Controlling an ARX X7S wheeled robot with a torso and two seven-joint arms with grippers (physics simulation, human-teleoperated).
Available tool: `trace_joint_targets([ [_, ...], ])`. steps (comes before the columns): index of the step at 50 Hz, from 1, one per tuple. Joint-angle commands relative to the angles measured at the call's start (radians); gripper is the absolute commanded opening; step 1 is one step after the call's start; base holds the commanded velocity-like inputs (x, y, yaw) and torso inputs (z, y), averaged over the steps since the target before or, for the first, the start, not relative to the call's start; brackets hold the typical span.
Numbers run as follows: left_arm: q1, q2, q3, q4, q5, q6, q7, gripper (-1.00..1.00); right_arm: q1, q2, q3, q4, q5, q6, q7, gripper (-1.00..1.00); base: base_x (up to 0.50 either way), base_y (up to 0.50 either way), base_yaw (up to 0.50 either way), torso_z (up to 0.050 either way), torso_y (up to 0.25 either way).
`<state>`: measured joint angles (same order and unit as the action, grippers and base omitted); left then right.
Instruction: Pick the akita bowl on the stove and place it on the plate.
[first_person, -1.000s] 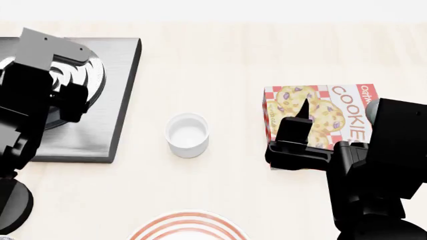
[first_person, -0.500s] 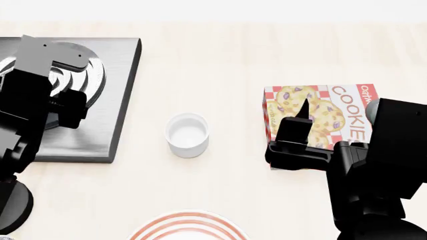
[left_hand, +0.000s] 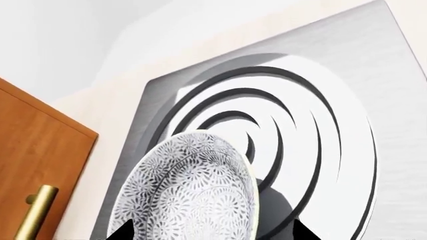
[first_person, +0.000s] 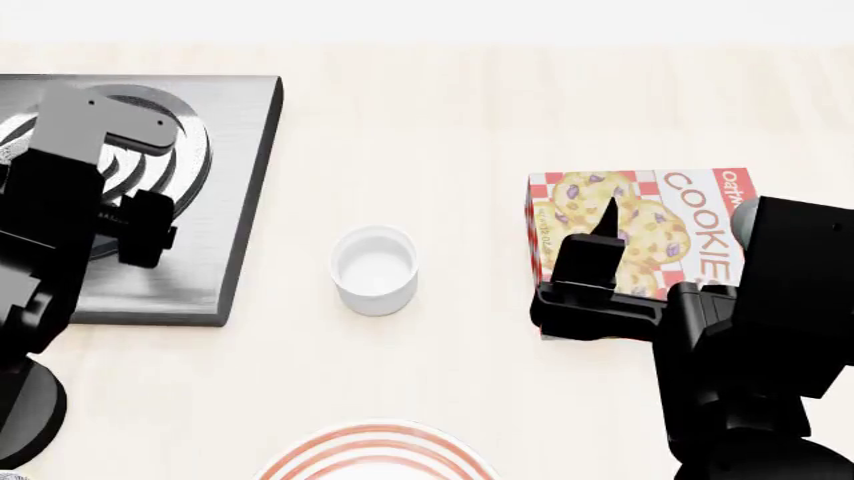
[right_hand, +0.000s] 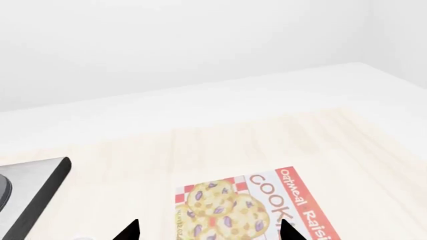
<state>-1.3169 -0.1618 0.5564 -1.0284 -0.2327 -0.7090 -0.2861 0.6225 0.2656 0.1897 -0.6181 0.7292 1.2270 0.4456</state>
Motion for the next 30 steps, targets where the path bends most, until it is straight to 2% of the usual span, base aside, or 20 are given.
trace_joint_targets([
  [1, 0.001, -0.001, 0.003, -0.015, -0.002, 0.011, 0.011, 1.00, -0.001, 0.004, -0.002, 0.001, 0.006, -0.004, 0.005, 1.00, 0.00, 0.00, 0.00, 0.000, 0.000],
  [12, 0.009, -0.008, 0.011, 0.000, 0.002, 0.005, 0.009, 1.00, -0.001, 0.006, -0.004, 0.003, 0.012, -0.006, 0.010, 1.00, 0.00, 0.00, 0.00, 0.000, 0.000],
  [13, 0.008, -0.007, 0.011, -0.005, 0.002, 0.008, 0.010, -1.00, 0.004, 0.002, 0.005, -0.007, 0.023, 0.013, 0.021, 1.00, 0.00, 0.00, 0.00, 0.000, 0.000],
  [18, -0.008, 0.000, 0.011, -0.049, 0.004, 0.034, 0.015, -1.00, 0.007, 0.003, 0.008, -0.011, 0.032, 0.021, 0.027, 1.00, 0.00, 0.00, 0.00, 0.000, 0.000],
  [30, 0.007, -0.011, 0.013, -0.016, -0.002, 0.018, 0.022, -1.00, 0.001, 0.009, -0.002, 0.005, 0.024, -0.003, 0.023, 1.00, 0.00, 0.00, 0.00, 0.000, 0.000],
])
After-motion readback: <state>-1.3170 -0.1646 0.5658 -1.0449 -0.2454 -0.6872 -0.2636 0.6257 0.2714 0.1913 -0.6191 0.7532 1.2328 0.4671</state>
